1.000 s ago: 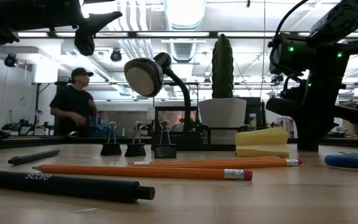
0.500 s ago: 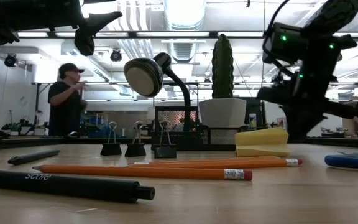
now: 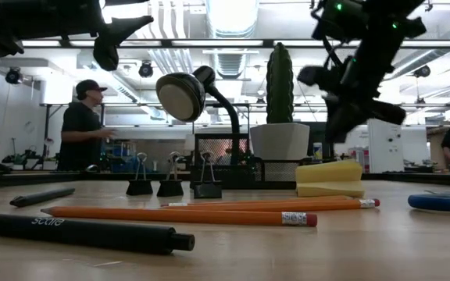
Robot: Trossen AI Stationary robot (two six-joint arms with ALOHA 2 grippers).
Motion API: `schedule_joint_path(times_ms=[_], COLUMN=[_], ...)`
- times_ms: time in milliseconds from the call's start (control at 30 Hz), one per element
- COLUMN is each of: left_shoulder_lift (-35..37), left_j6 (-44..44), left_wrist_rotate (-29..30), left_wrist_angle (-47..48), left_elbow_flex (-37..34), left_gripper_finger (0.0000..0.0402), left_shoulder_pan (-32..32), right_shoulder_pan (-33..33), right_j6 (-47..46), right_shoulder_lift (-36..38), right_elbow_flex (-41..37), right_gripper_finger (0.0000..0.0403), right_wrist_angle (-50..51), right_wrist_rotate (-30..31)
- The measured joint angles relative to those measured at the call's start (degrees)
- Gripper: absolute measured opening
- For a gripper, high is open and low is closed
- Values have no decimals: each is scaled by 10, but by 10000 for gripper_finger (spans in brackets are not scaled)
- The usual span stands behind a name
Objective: Pick and place office supplies into organizer
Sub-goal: Put the blue eraser into the black desk organizer
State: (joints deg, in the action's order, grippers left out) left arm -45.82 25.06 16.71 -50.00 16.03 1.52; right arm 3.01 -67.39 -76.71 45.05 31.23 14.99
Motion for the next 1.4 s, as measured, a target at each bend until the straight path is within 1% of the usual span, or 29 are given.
schedule_joint_path(times_ms=[300,400,467,600,733,900,1000,1133,1233,1400], left_shoulder_lift=[0,0,0,0,0,0,0,0,0,0], left_j6=[0,0,0,0,0,0,0,0,0,1], left_wrist_rotate=[0,0,0,0,0,0,0,0,0,0], left_wrist_angle=[0,0,0,0,0,0,0,0,0,0], left_elbow_flex=[-3,-4,-4,-4,-4,-5,-5,-5,-5,-5], left_gripper_finger=[148,148,148,148,148,148,148,148,148,148], left_shoulder_pan=[0,0,0,0,0,0,0,0,0,0], right_shoulder_pan=[0,0,1,1,1,0,0,0,0,1], right_j6=[81,109,139,189,223,290,321,347,353,361], right_shoulder_lift=[1,1,1,2,1,1,1,1,-6,-40], right_elbow_flex=[59,74,74,63,48,29,23,21,18,7], right_gripper_finger=[13,13,13,13,13,13,13,13,13,13], right_wrist_angle=[-5,-20,-60,-175,-246,-340,-377,-412,-457,-605], right_wrist_rotate=[18,35,37,33,32,27,27,25,22,-11])
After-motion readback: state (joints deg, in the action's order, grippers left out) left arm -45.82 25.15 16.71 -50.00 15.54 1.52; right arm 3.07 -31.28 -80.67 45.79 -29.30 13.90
